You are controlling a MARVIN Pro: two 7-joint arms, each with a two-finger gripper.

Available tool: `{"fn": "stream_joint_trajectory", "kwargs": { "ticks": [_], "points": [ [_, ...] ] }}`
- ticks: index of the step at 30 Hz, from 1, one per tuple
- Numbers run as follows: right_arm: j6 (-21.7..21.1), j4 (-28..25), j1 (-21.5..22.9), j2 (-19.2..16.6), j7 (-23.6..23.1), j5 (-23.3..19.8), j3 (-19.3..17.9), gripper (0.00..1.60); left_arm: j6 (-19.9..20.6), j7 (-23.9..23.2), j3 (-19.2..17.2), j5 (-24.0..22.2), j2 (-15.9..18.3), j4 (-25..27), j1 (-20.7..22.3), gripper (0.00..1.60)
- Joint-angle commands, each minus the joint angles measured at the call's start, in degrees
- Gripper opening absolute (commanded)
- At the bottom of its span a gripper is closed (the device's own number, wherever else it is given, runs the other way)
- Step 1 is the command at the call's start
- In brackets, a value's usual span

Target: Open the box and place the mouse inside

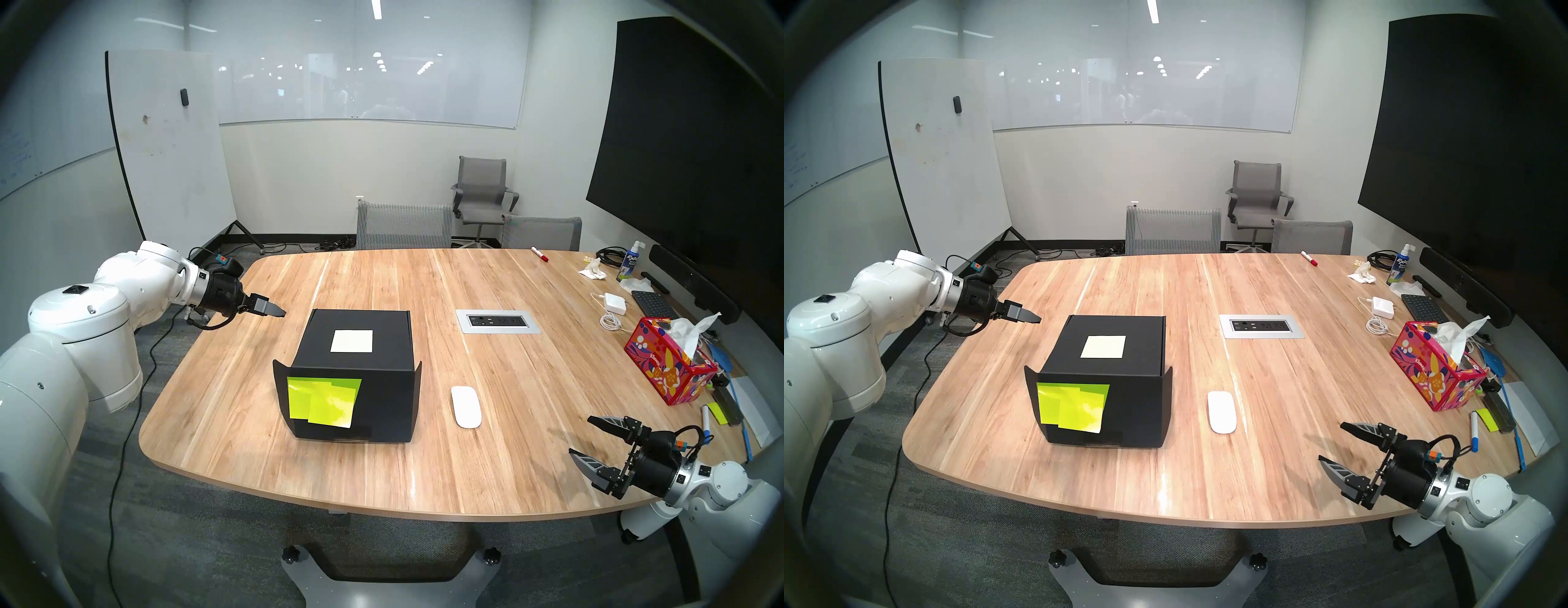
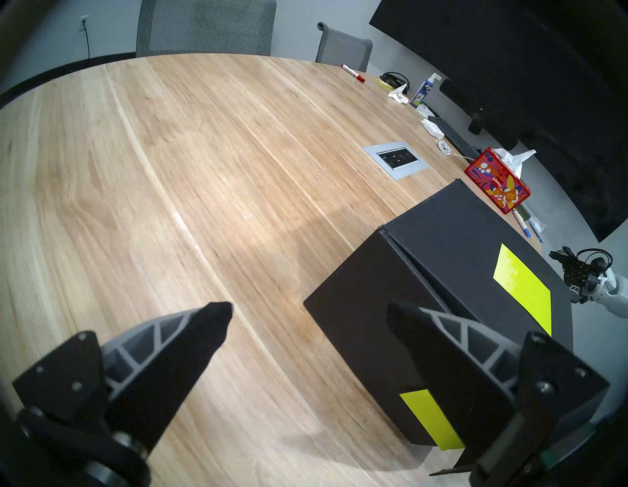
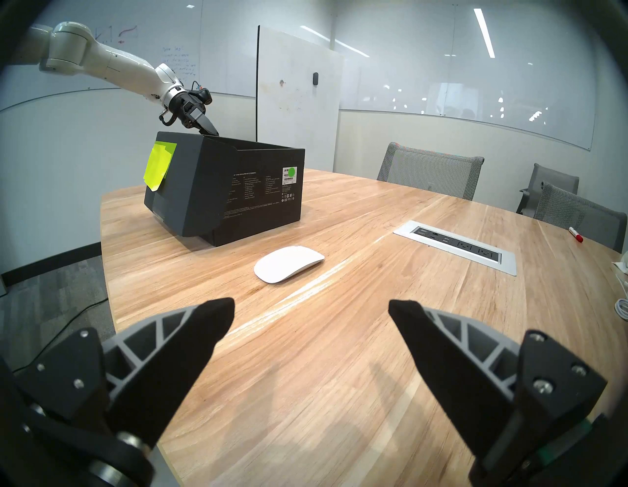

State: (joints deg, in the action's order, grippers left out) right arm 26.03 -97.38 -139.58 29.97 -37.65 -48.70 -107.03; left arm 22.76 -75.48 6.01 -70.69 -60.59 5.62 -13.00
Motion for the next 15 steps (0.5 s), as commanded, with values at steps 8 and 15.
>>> {"fn": "stream_joint_trajectory", "kwargs": {
  "ticks": [8,15],
  "points": [
    [0.02,-0.10,0.02,-0.01,0.00,-0.06,-0.17,1.60,0.01,0.05,-0.16,-0.04,0.06,0.11,1.08,1.60],
    [0.02,-0.10,0.02,-0.01,0.00,-0.06,-0.17,1.60,0.01,0.05,-0.18,-0.02,0.06,0.11,1.08,1.60]
  ]
}}
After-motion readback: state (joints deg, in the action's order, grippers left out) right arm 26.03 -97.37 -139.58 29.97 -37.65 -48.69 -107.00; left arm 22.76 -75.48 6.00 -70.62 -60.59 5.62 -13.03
